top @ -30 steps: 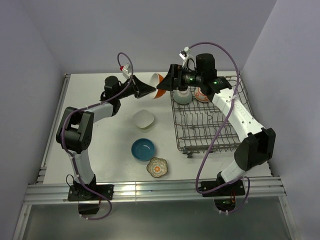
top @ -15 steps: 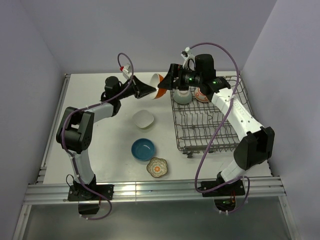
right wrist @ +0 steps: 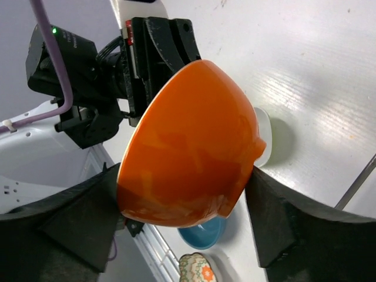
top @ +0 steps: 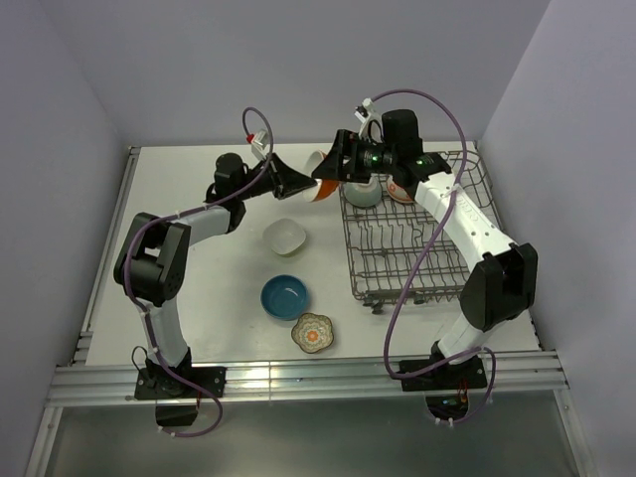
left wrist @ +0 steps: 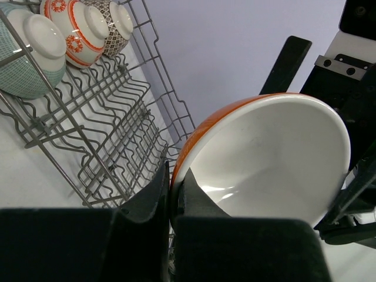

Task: Load the bowls into the dish rack

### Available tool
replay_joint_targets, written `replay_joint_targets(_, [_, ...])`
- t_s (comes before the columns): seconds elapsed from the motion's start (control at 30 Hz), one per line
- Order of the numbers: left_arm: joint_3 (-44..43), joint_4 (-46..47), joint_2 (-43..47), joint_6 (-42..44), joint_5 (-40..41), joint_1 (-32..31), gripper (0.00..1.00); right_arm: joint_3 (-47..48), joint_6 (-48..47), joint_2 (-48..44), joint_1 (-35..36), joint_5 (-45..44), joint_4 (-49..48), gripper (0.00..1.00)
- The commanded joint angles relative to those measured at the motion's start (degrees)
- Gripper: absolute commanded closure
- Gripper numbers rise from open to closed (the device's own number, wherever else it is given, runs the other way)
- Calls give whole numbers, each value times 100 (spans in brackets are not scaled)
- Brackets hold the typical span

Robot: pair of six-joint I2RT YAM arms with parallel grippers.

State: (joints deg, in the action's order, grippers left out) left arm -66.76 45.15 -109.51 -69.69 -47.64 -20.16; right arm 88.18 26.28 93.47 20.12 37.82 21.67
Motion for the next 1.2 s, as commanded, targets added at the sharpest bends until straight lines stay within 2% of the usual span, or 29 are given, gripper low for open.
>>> replay_joint_targets(0.0, [-179, 170, 132, 131, 26, -14, 100, 68, 17, -110, 27, 120, -234, 20])
replay_joint_targets(0.07, [-188, 74, 132, 192, 35, -23, 100, 59, 9, -127, 18, 137, -234, 30])
replay_joint_targets(0.1, [-205, 39, 141, 210, 35, -23, 100, 50, 0, -145, 10, 172, -234, 44])
replay_joint_targets(0.17, [-241, -137, 132, 280, 9, -23, 97, 24, -9, -162, -43, 348, -251, 65])
replay_joint_targets(0.2, [-293, -198, 132, 315, 0, -23, 90, 15, -27, -189, -69, 401, -251, 85])
replay_joint_targets(0.27, [-346, -374, 167, 403, -9, -14, 83, 15, -70, -224, -140, 445, -207, 100])
replay_joint_targets(0.37, [-381, -594, 202, 526, -35, -23, 70, -3, -132, -329, -280, 515, -110, 100])
replay_joint_targets(0.4, [-399, -647, 211, 544, -35, -23, 61, -29, -132, -373, -333, 533, -128, 100])
replay_joint_targets(0.47, [-425, -796, 229, 632, -79, -23, 52, -99, -158, -505, -500, 568, -146, 100])
replay_joint_targets(0.7, [-469, -1350, 387, 1124, -237, 30, 30, -336, -492, -1006, -1088, 586, 144, 100])
replay_joint_targets(0.93, [-548, -2281, 747, 2001, -352, 372, 21, -416, -2028, -1559, -2029, 208, 1338, 100])
replay_joint_targets(0.97, [-575, -2404, 860, 2142, -352, 416, 21, -416, -2179, -1595, -2378, 190, 1627, 100])
replay_joint_targets(1.17, [-891, -3766, 1300, 3347, -273, 698, 21, -249, -3488, -1622, -3189, -573, 2691, 100])
